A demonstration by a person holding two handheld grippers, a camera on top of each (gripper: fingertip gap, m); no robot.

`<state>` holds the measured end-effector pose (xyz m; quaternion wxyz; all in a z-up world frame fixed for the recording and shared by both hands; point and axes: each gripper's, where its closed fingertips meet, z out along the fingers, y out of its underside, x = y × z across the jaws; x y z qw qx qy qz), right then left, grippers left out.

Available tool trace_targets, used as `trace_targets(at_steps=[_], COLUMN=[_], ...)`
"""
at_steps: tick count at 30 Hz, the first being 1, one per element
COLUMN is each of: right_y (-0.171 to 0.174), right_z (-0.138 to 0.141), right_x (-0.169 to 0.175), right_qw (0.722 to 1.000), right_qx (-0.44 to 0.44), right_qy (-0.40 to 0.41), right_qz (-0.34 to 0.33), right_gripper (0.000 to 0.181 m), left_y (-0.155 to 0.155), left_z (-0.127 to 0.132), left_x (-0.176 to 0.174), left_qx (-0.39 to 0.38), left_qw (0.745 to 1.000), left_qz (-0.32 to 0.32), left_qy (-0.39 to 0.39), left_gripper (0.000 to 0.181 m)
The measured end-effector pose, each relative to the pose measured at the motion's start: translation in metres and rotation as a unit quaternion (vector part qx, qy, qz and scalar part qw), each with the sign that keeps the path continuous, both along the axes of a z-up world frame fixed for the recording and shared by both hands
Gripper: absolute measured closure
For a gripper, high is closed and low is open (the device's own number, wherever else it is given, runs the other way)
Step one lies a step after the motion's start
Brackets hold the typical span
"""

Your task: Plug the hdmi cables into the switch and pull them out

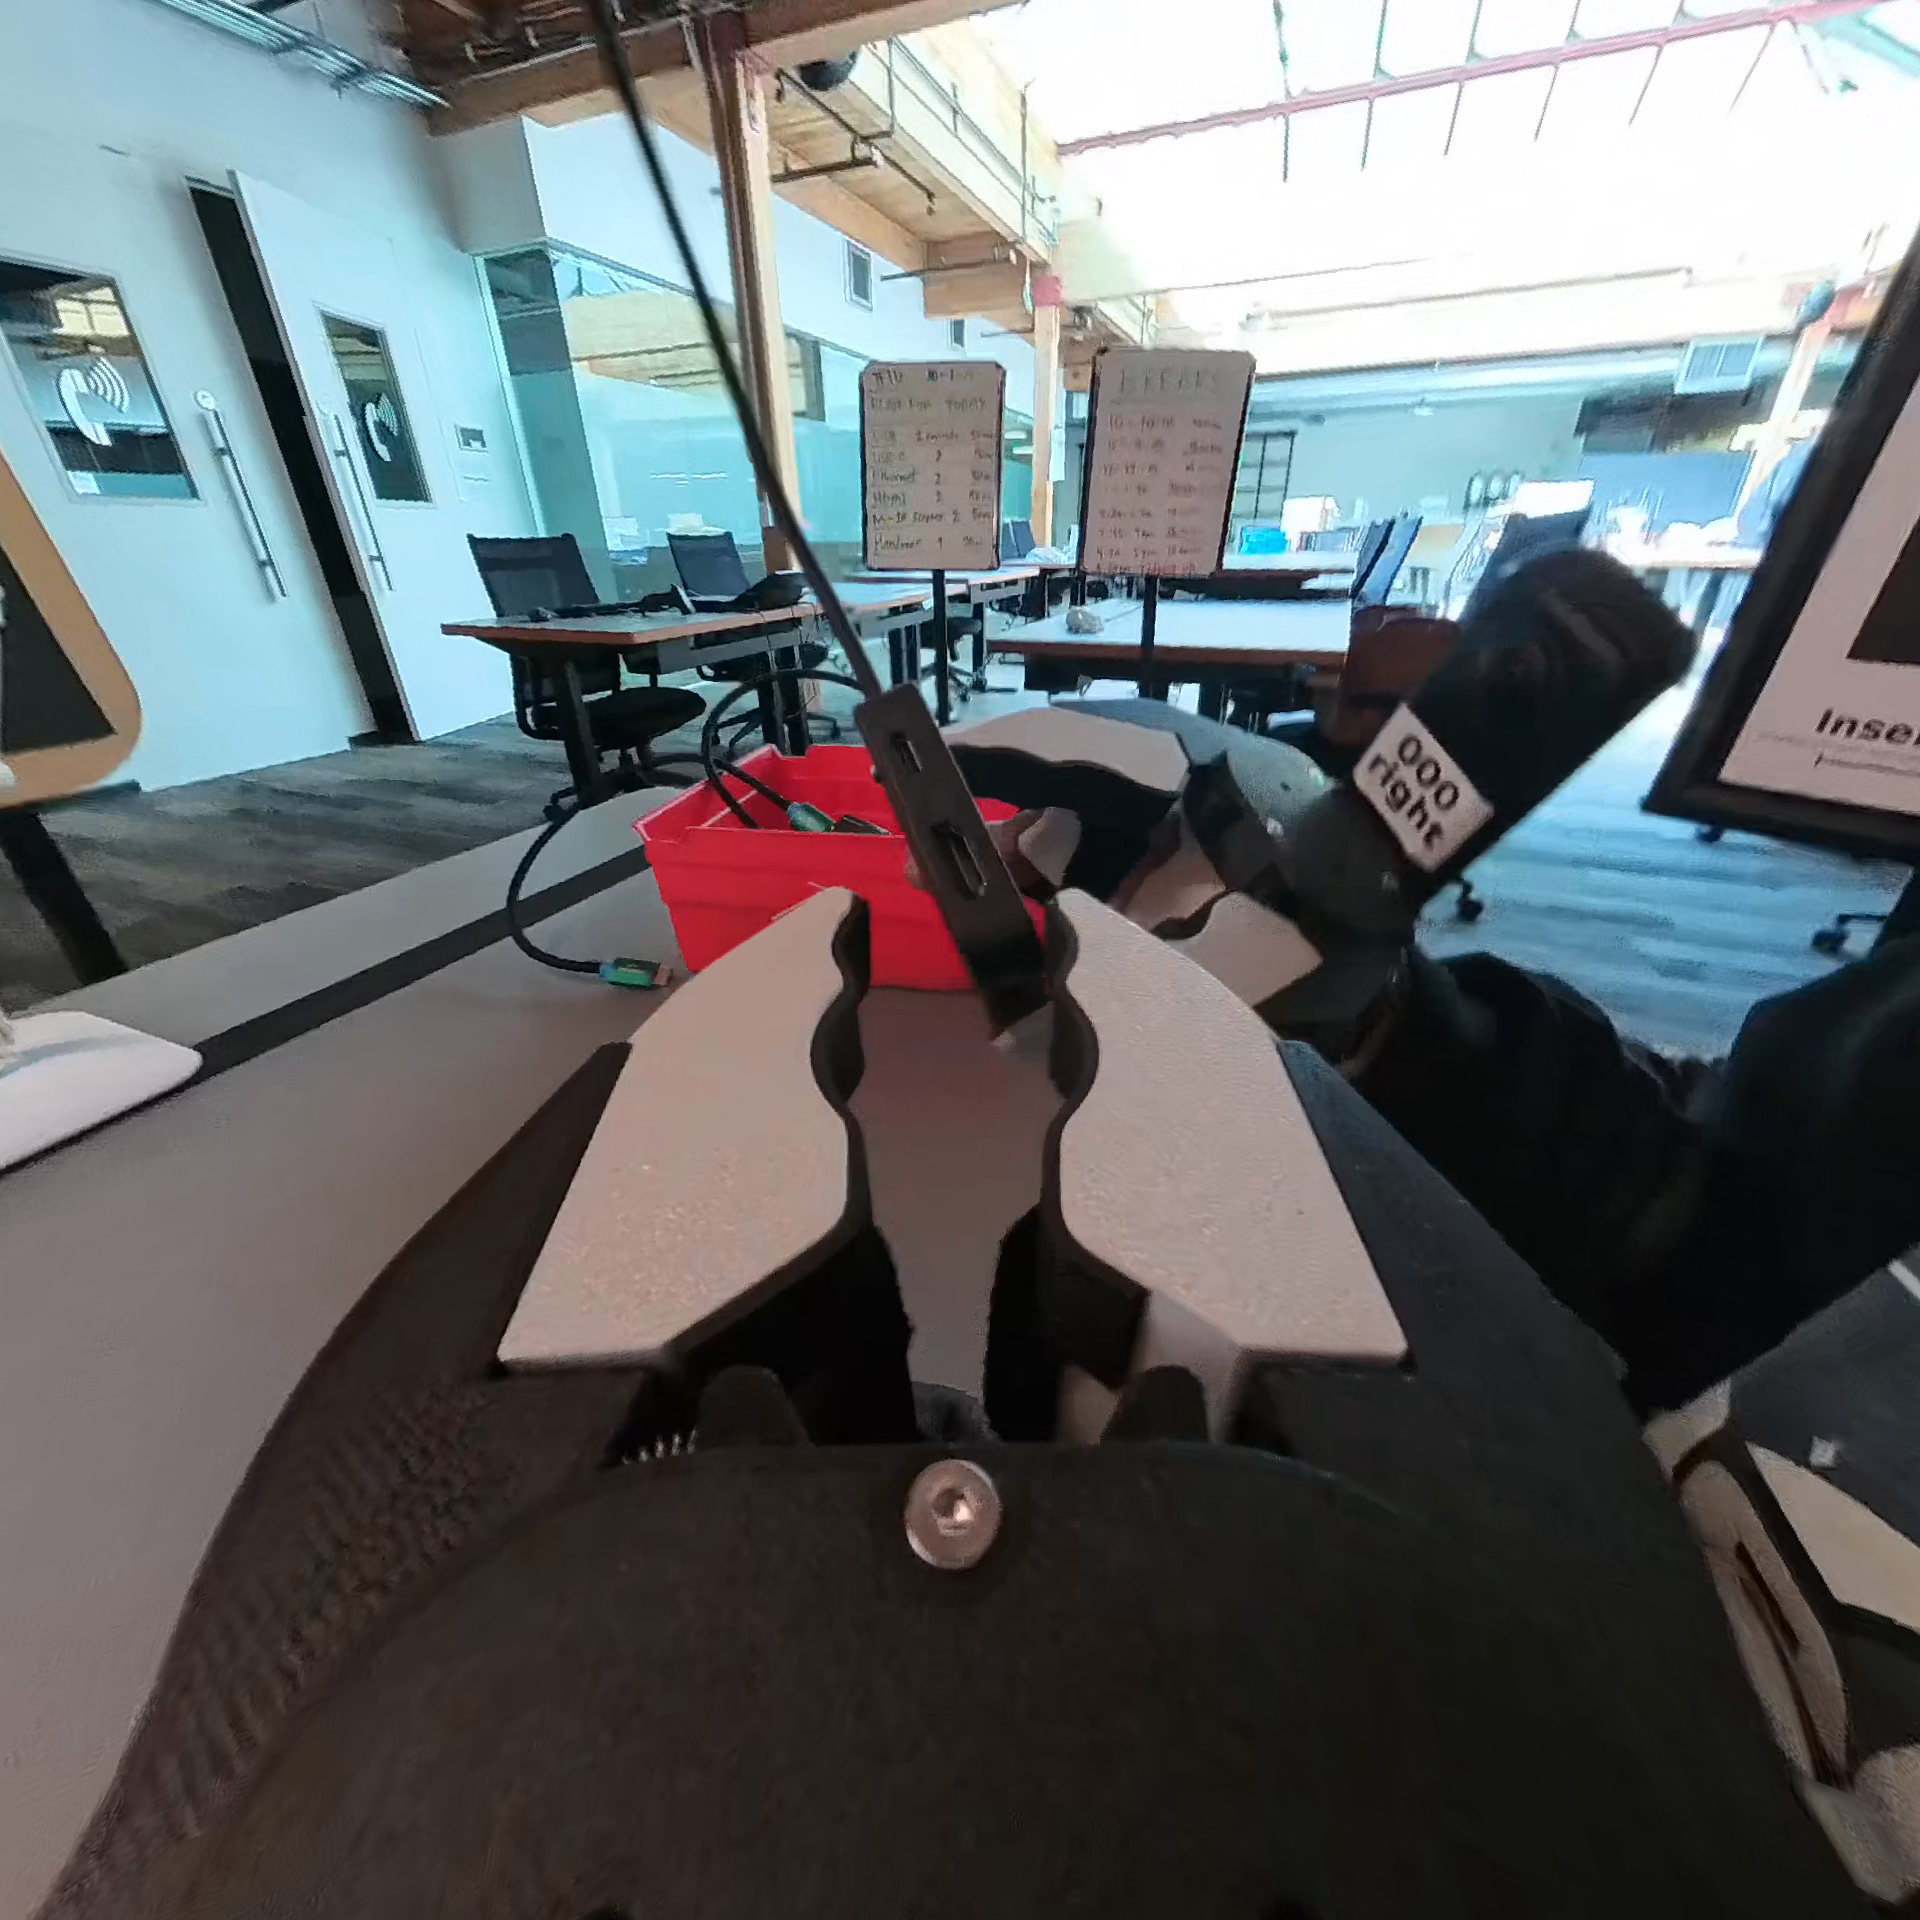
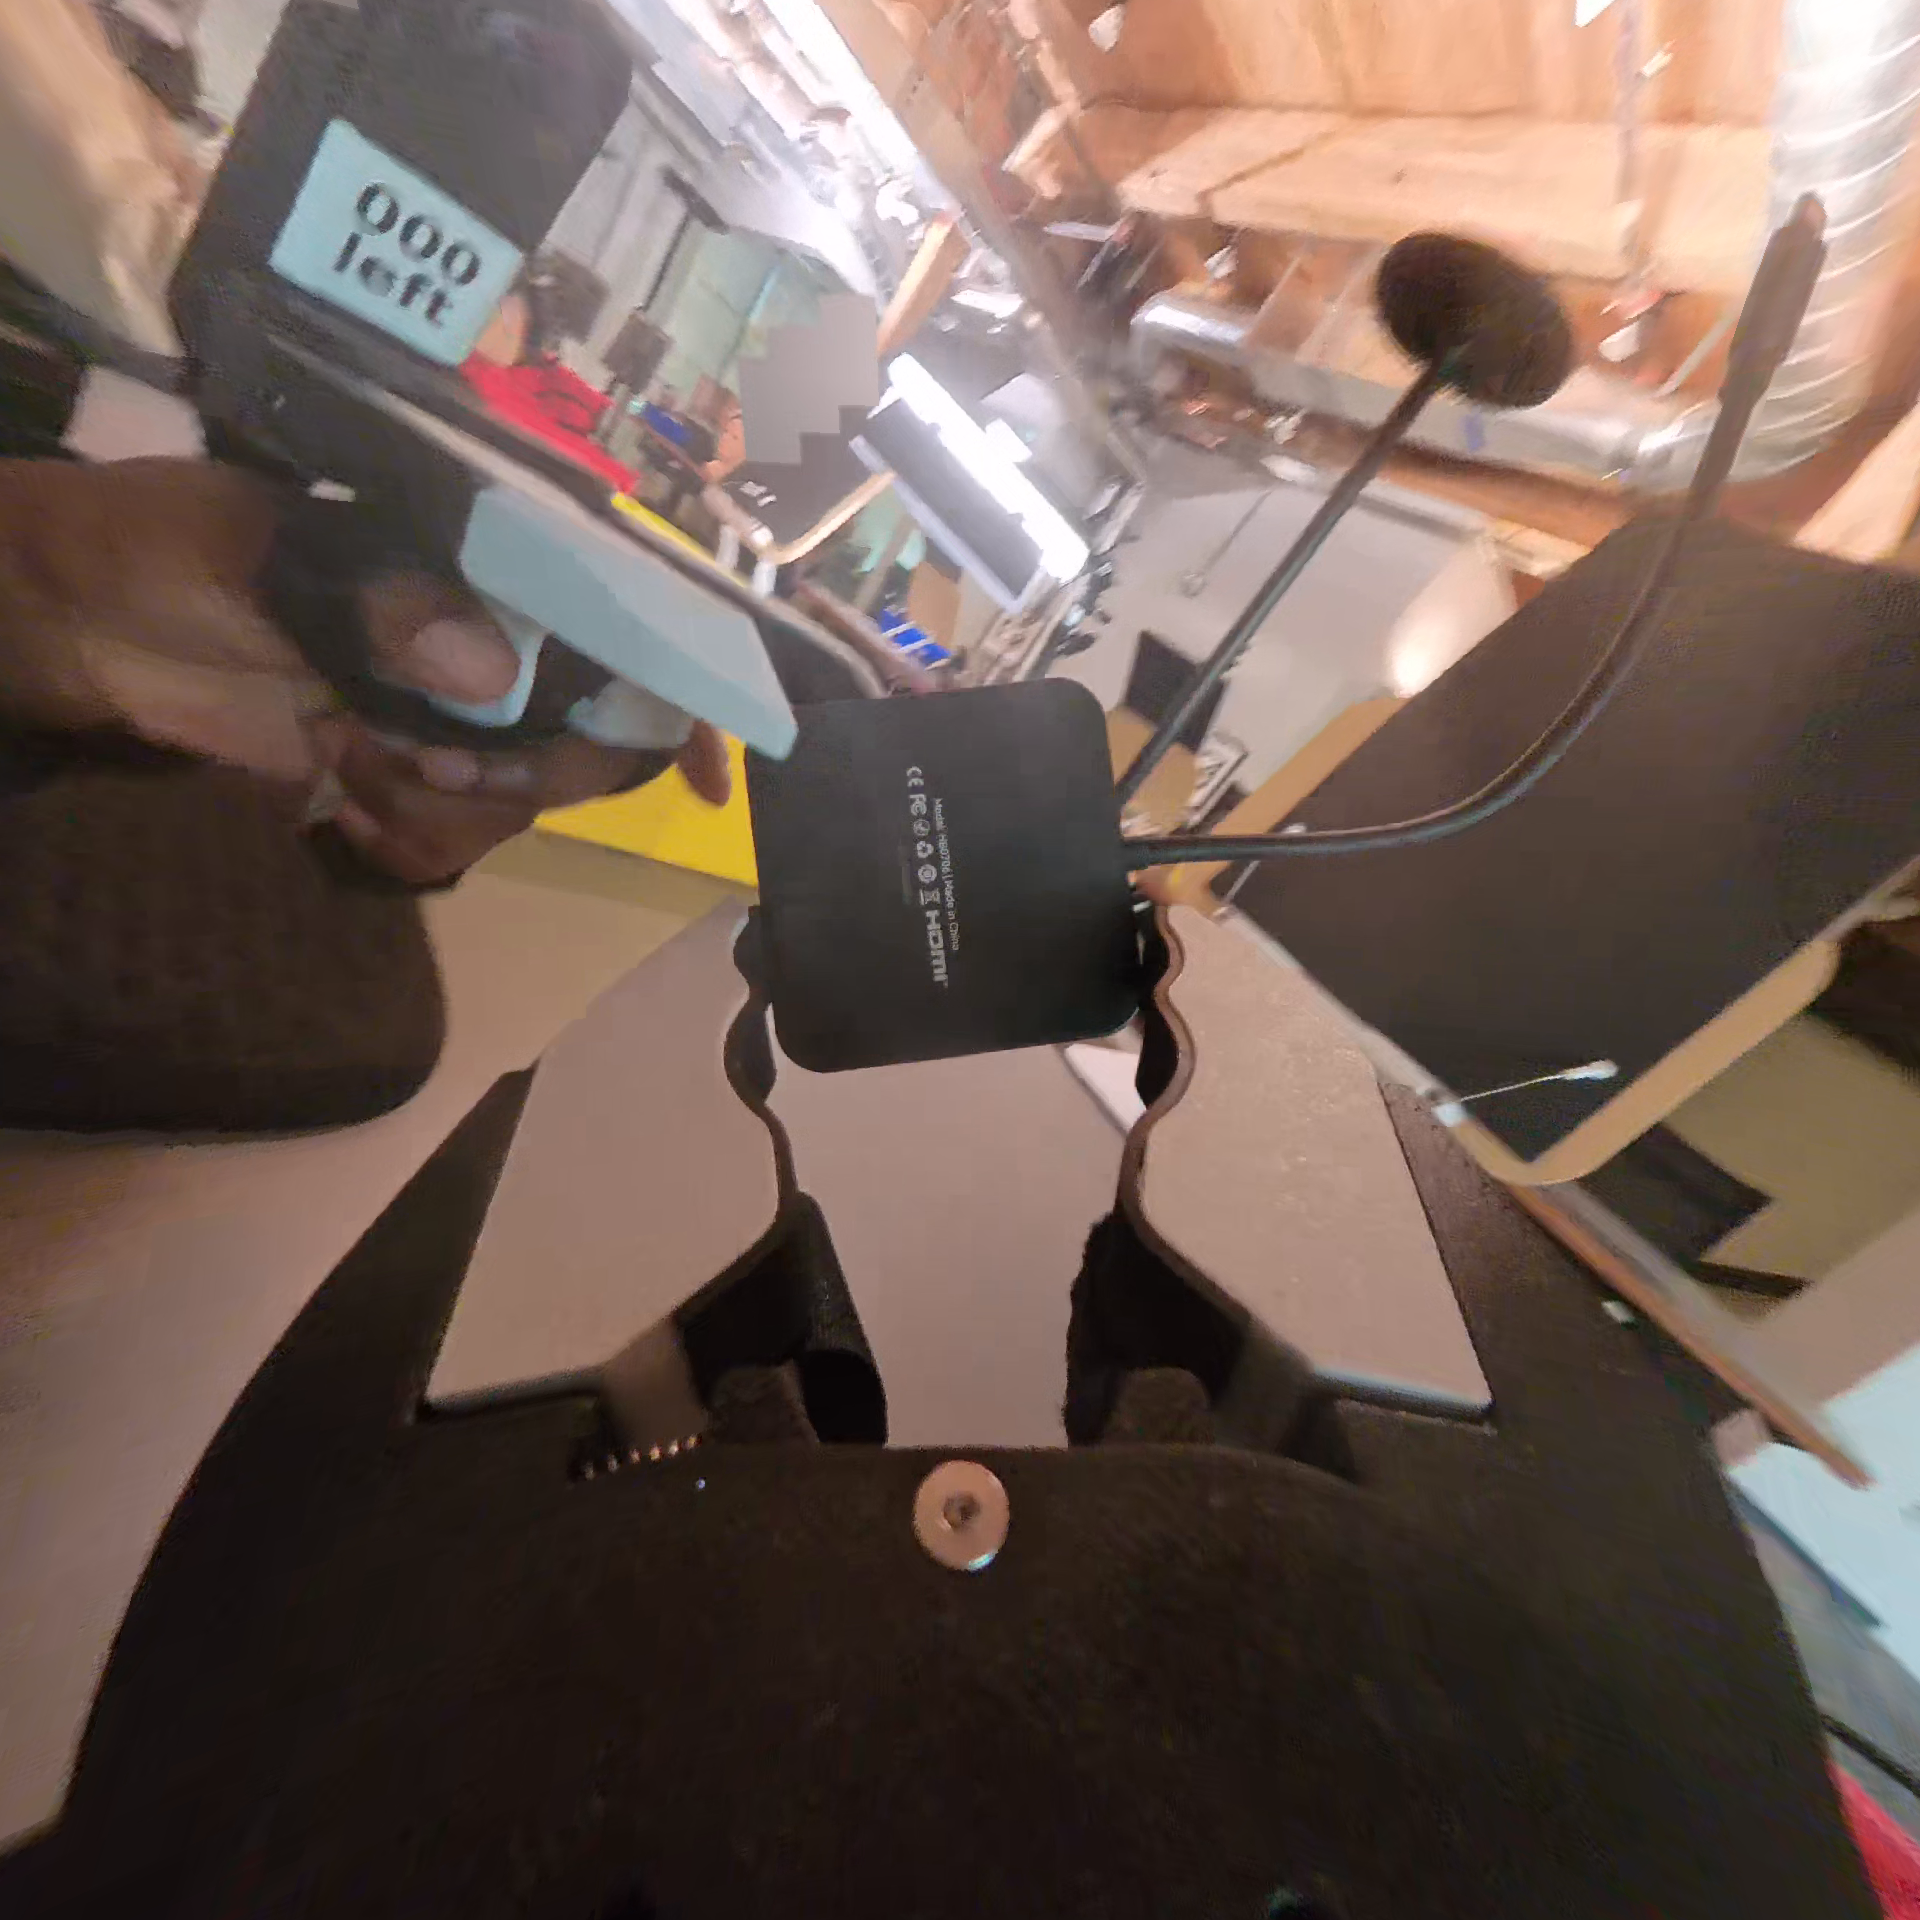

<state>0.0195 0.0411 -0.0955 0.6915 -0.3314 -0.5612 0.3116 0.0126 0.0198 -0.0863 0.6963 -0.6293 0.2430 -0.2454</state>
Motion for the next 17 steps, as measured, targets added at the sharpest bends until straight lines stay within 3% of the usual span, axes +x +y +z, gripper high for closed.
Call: trace_targets(at_steps=[3, 7, 10, 13, 14, 16, 17], right_y=[0.001, 0.003, 0.015, 0.023, 0.012, 0.022, 0.017], right_z=[-0.011, -0.055, -0.096, -0.126, -0.129, -0.120, -0.122], right_x=[0.012, 0.024, 0.029, 0.037, 0.041, 0.036, 0.040], right_qw=[0.996, 0.967, 0.928, 0.893, 0.880, 0.890, 0.883], right_qx=[-0.045, -0.118, -0.191, -0.219, -0.220, -0.242, -0.243], right_qy=[-0.077, -0.211, -0.310, -0.392, -0.412, -0.383, -0.394], right_qz=[0.031, 0.083, 0.073, 0.044, 0.082, 0.056, 0.074], right_gripper=[0.112, 0.112, 0.111, 0.113, 0.174, 0.178, 0.177], left_y=[-0.013, -0.047, -0.072, -0.097, -0.109, -0.133, -0.143], left_z=[0.014, 0.034, 0.033, 0.018, 0.008, -0.016, -0.023], left_x=[-0.016, -0.055, -0.100, -0.160, -0.175, -0.192, -0.200], left_qx=[0.006, 0.007, -0.009, -0.067, -0.102, -0.174, -0.195], left_qw=[0.999, 0.991, 0.969, 0.927, 0.916, 0.910, 0.909], left_qz=[0.009, 0.032, 0.104, 0.208, 0.217, 0.197, 0.194], left_qy=[0.050, 0.129, 0.222, 0.306, 0.322, 0.321, 0.313], left_gripper=[0.146, 0.145, 0.145, 0.143, 0.141, 0.131, 0.129])
